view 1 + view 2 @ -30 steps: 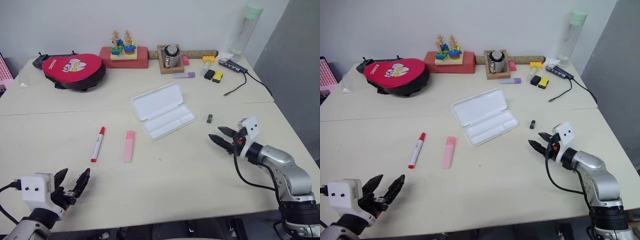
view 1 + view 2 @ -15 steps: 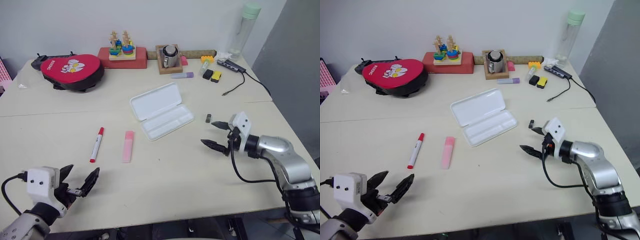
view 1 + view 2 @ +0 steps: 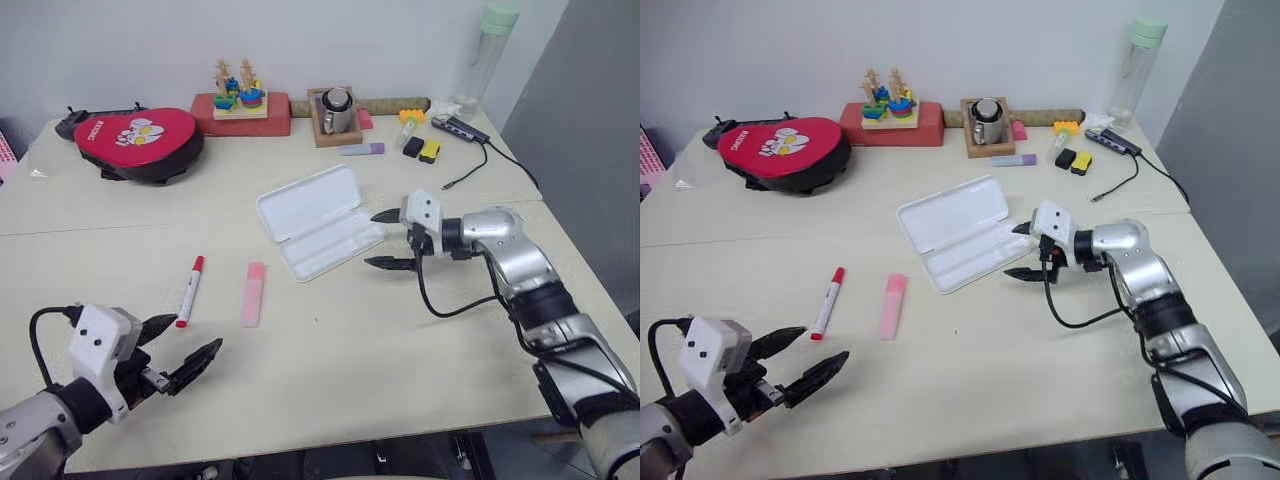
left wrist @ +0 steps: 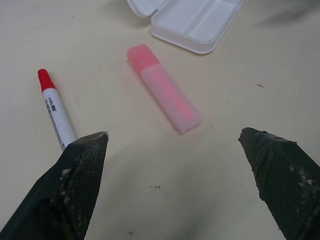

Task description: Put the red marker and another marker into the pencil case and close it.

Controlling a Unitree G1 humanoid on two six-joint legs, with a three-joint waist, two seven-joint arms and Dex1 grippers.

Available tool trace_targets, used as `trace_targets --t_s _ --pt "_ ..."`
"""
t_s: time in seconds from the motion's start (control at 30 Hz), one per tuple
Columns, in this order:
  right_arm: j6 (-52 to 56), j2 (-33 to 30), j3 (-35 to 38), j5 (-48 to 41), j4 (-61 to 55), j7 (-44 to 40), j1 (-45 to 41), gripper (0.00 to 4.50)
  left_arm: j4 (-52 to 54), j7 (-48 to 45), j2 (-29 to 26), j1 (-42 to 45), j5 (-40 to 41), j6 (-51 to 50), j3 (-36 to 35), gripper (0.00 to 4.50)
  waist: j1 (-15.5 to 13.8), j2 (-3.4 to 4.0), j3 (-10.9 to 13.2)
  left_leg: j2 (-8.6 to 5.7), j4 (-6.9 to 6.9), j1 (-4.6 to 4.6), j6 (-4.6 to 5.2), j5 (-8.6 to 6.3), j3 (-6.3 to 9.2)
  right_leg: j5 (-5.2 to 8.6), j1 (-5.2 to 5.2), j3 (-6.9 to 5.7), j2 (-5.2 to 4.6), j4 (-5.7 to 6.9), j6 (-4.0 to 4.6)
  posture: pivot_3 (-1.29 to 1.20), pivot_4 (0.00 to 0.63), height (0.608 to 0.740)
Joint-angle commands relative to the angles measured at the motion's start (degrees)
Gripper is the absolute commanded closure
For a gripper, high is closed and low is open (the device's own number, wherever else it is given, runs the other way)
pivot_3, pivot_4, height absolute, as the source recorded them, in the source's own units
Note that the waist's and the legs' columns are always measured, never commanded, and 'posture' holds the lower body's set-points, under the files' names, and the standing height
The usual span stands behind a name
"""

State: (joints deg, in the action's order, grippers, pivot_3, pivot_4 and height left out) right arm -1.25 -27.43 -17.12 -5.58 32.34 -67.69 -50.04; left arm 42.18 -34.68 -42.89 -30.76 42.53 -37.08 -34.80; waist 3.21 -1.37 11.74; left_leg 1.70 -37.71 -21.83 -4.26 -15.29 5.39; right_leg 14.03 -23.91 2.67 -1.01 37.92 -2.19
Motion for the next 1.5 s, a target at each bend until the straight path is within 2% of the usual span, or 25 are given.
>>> trace_targets --t_s 0.03,0.43,0.87,1.0,1.13,1.5 --pt "-7.54 1.79 -0.64 3.10 10.49 -2.66 -5.00 0.04 -0.14 0.23 -0.74 2.57 -0.47 -0.35 0.93 0.00 0.07 0.00 0.00 0.00 0.00 -0.01 0.00 0.00 -0.03 -0.05 -0.01 0.01 0.00 -0.01 -0.06 0.00 0.150 0.740" --pt "-14.44 5.53 -1.39 9.79 27.10 -5.14 -11.34 0.04 1.21 0.92 1.22 1.93 -1.91 -0.98 1.59 0.00 0.14 0.01 0.01 0.01 0.59 0.11 -0.02 0.03 -0.04 -0.31 -0.18 0.01 -0.01 0.00 0.04 0.00 0.150 0.740" --pt "-15.83 7.56 -3.59 16.45 33.79 -6.37 -15.84 0.04 2.14 1.99 4.04 1.69 -4.19 -0.21 3.71 0.00 0.20 0.01 0.00 0.02 0.67 0.16 -0.03 0.03 -0.04 -0.31 -0.17 0.00 -0.01 0.03 0.05 0.00 0.150 0.740" --pt "-16.17 7.72 -4.41 18.15 34.33 -7.74 -16.38 0.79 2.33 2.42 4.85 1.86 -4.74 -0.10 4.45 0.00 0.17 0.01 0.00 0.01 0.67 0.16 -0.03 0.03 -0.04 -0.31 -0.17 0.00 -0.01 0.02 0.05 0.00 0.150 0.740" --pt "-16.34 7.93 -4.56 18.85 34.51 -8.68 -16.61 1.91 2.48 2.63 5.44 1.96 -5.21 -0.05 4.86 0.00 0.17 0.01 0.00 0.01 0.66 0.20 -0.03 0.04 -0.03 -0.31 -0.14 0.00 -0.01 0.05 0.06 0.00 0.150 0.740" --pt "-16.70 7.89 -4.34 19.48 34.00 -9.48 -16.66 4.36 2.36 3.05 5.82 2.49 -5.87 -0.03 5.76 0.00 0.17 0.01 0.00 0.01 0.67 0.28 -0.04 0.05 -0.05 -0.31 -0.11 0.02 -0.01 0.07 0.06 0.00 0.150 0.740"
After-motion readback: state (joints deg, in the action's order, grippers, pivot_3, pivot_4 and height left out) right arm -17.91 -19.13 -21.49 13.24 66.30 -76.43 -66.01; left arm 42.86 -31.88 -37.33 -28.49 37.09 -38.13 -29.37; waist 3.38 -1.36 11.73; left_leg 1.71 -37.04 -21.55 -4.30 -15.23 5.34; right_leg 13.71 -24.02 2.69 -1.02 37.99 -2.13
